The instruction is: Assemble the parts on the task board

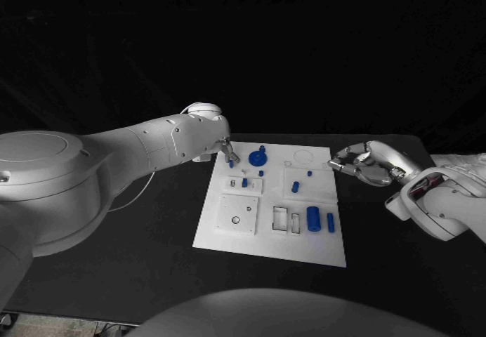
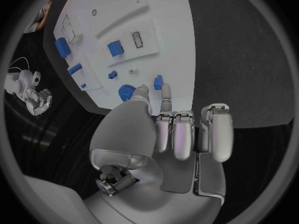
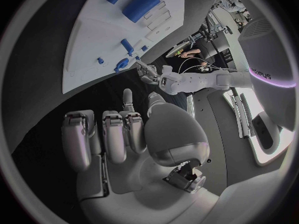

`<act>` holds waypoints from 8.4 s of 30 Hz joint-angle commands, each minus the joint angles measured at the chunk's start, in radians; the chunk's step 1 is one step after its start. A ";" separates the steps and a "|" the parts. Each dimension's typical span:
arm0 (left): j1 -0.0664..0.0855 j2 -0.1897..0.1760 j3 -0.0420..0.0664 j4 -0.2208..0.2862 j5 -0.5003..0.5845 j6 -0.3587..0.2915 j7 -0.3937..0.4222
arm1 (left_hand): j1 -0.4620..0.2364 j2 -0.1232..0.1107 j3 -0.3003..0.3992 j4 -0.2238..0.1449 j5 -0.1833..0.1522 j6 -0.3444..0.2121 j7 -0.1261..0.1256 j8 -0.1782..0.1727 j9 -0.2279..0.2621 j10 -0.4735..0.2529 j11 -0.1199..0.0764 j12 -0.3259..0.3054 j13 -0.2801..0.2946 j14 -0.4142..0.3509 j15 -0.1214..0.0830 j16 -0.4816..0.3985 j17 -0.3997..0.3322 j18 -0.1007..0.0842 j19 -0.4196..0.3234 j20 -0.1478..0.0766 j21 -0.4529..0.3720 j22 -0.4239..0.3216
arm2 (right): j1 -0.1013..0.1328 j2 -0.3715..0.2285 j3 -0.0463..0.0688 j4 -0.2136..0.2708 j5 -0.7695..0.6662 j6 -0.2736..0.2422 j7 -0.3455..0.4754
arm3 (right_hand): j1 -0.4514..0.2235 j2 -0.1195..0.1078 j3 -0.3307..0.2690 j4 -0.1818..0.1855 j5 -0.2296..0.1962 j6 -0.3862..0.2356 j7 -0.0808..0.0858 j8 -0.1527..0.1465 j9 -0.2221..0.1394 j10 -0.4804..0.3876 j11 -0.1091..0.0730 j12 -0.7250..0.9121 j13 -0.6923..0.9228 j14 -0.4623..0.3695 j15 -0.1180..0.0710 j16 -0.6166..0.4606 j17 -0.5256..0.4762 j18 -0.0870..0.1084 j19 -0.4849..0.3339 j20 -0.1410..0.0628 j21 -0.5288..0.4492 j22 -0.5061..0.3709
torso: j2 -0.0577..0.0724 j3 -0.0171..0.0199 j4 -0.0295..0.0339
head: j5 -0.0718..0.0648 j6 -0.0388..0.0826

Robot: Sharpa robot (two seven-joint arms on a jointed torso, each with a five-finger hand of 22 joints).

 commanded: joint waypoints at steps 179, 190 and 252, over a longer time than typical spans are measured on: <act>0.001 -0.244 -0.032 0.528 -0.016 -0.157 -0.197 | 0.116 -0.117 0.432 -0.001 -0.083 0.027 -0.029 0.018 0.106 0.106 -0.031 0.002 0.263 0.105 -0.026 0.003 0.263 0.002 0.064 -0.027 -0.052 0.230 | -0.017 -0.001 0.000 -0.018 0.005 -0.007 0.014 | 0.035 0.016 -0.016 -0.002 0.019 -0.036 0.008 -0.026 0.001 0.107 0.004 0.004 0.263 0.103 0.004 0.003 0.263 0.002 0.062 0.004 -0.006 0.242 | -0.004 0.0024 0.0012 | 0.020 0.000; -0.001 -0.242 -0.032 0.528 -0.016 -0.151 -0.199 | 0.115 -0.118 0.433 -0.002 -0.084 0.028 -0.029 0.018 0.106 0.106 -0.031 0.002 0.263 0.105 -0.026 0.003 0.263 0.002 0.063 -0.027 -0.053 0.230 | -0.017 -0.001 0.000 -0.019 0.005 -0.007 0.013 | 0.035 0.016 -0.016 -0.002 0.019 -0.036 0.008 -0.026 0.001 0.107 0.004 0.004 0.263 0.103 0.004 0.003 0.263 0.002 0.062 0.004 -0.006 0.242 | -0.004 0.0023 0.0012 | 0.020 0.000; -0.014 -0.244 -0.032 0.531 -0.014 -0.157 -0.192 | 0.115 -0.133 0.458 -0.007 -0.082 0.030 -0.030 0.013 0.105 0.106 -0.032 0.002 0.263 0.105 -0.027 0.003 0.263 0.005 0.059 -0.029 -0.068 0.225 | -0.019 -0.003 0.000 -0.022 0.005 -0.009 0.010 | 0.037 0.016 -0.017 -0.002 0.020 -0.036 0.008 -0.026 0.002 0.107 0.004 0.004 0.263 0.103 0.004 0.003 0.263 0.002 0.063 0.004 -0.005 0.242 | -0.004 0.0027 0.0013 | 0.021 0.000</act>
